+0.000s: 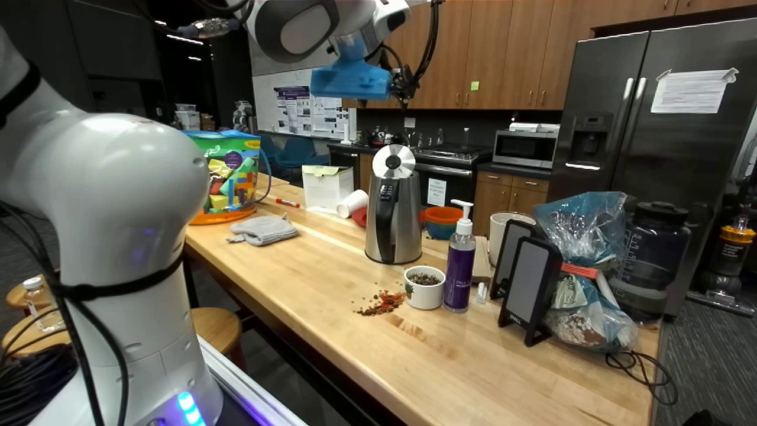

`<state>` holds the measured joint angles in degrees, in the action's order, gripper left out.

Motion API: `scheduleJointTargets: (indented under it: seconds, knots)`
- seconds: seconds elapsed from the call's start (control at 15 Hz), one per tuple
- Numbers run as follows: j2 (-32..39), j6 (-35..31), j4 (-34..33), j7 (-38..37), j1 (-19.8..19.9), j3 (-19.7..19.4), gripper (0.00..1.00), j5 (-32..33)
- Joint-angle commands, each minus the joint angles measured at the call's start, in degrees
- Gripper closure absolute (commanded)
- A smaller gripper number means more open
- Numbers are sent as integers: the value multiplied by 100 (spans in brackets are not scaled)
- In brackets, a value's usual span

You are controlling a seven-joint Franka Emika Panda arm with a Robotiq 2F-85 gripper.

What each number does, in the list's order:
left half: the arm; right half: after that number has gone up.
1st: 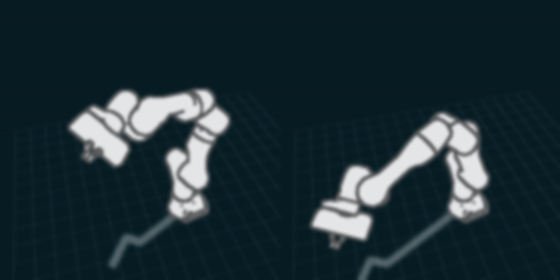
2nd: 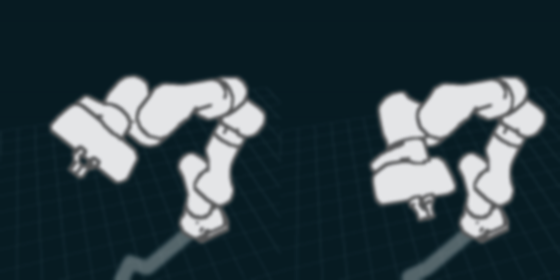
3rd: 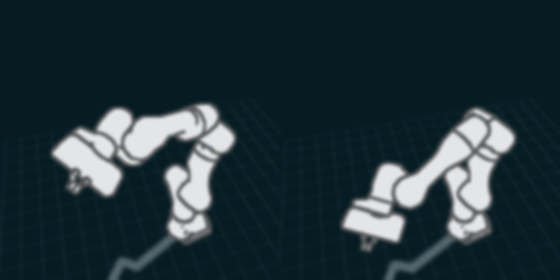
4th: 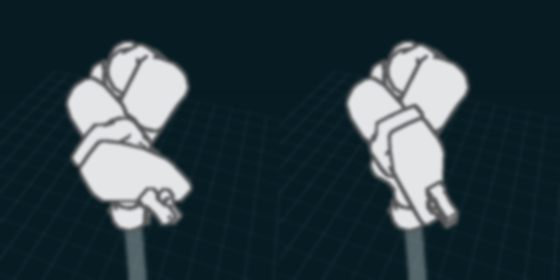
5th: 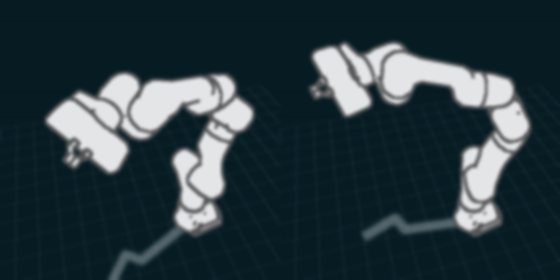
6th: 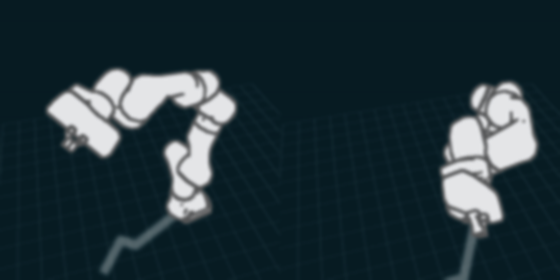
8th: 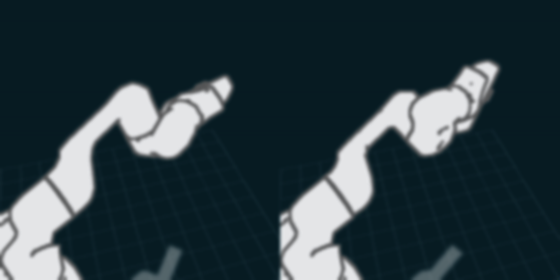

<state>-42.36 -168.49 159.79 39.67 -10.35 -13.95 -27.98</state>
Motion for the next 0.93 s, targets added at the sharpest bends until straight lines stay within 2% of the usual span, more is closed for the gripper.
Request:
scheduleJointTargets:
  seconds: [0.0,0.4,0.87]
  knots:
    - [297,-385,0,729,-321,-78,0,51]
    - [921,-1360,6,1216,-903,-288,0,-5]
    - [1374,-1656,-31,1322,-1103,-752,0,37]
